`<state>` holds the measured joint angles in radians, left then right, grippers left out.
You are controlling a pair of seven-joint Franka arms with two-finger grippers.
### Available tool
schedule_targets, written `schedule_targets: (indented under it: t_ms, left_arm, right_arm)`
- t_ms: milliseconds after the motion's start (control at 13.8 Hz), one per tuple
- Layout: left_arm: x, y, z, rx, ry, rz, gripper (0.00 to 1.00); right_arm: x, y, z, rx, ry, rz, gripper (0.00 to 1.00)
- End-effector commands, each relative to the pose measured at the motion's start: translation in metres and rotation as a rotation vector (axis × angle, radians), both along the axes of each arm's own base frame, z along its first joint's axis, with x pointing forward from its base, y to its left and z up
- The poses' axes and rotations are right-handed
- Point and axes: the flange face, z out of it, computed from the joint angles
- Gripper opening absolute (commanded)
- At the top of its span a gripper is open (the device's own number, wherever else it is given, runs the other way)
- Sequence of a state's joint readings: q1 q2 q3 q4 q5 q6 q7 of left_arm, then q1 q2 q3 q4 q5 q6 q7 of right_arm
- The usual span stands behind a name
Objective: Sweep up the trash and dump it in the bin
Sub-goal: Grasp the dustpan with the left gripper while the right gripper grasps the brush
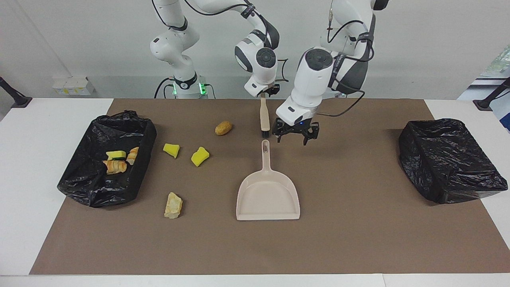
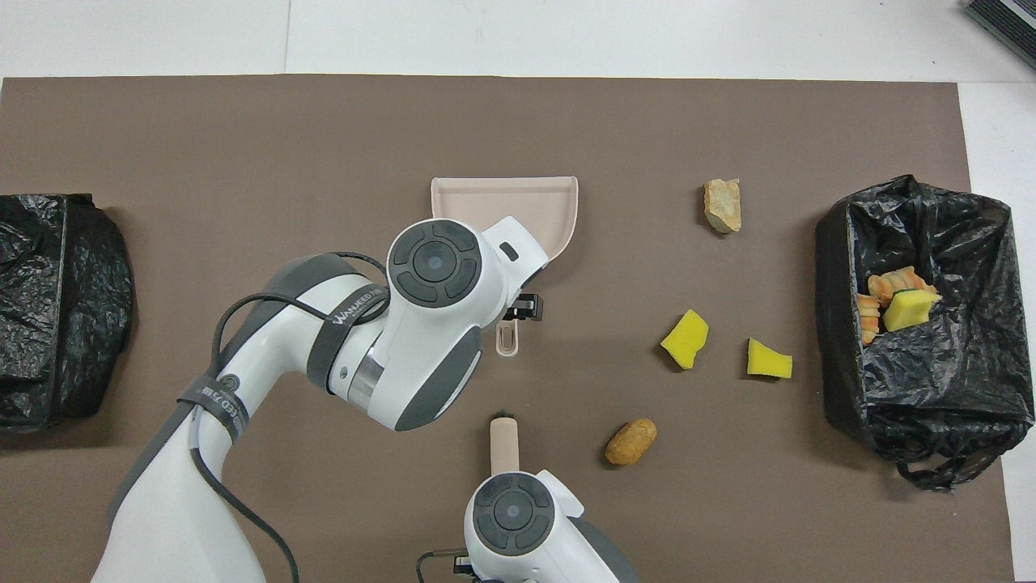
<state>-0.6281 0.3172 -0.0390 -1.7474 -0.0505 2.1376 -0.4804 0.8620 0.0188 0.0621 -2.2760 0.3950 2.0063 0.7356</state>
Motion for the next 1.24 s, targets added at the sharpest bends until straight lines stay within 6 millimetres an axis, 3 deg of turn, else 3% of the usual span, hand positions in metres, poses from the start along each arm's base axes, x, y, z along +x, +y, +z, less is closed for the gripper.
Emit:
schedule_targets:
  t_ms: [0, 291, 509, 727, 872, 1017, 1163]
  left_arm:
    - [0.004, -0.003, -0.011, -0.004, -0.001, 0.017, 1.0]
    - [-0.009, -0.025, -0.038, 0.009, 0.016, 0.008, 1.0]
    - [-0.003, -0.023, -0.04, -0.015, -0.005, 0.071, 1.0]
    - [-0.001, -0.021, -0.039, -0.018, -0.011, 0.073, 0.41]
    - [-0.002, -0.021, -0.041, -0.01, -0.007, 0.065, 0.14]
    - [-0.002, -0.018, -0.041, 0.002, 0.002, 0.064, 0.0]
    - [0.004, -0.007, -0.032, 0.014, 0.003, 0.065, 0.0]
  right_arm:
    - [-0.007, -0.004, 0.003, -0.001, 0.017, -0.031, 0.0]
    - [-0.009, -0.016, 0.009, -0.046, 0.076, -0.032, 0.0]
    - [0.006, -0.053, 0.045, -0.085, 0.087, -0.044, 0.0]
    - [0.009, -0.092, 0.07, -0.188, 0.092, -0.009, 0.0]
    - [0.017, -0.126, 0.096, -0.216, 0.077, -0.019, 0.0]
    - [0.028, -0.147, 0.097, -0.301, 0.007, 0.036, 0.0]
    - [0.058, -0.183, 0.089, -0.334, 0.004, 0.005, 0.0]
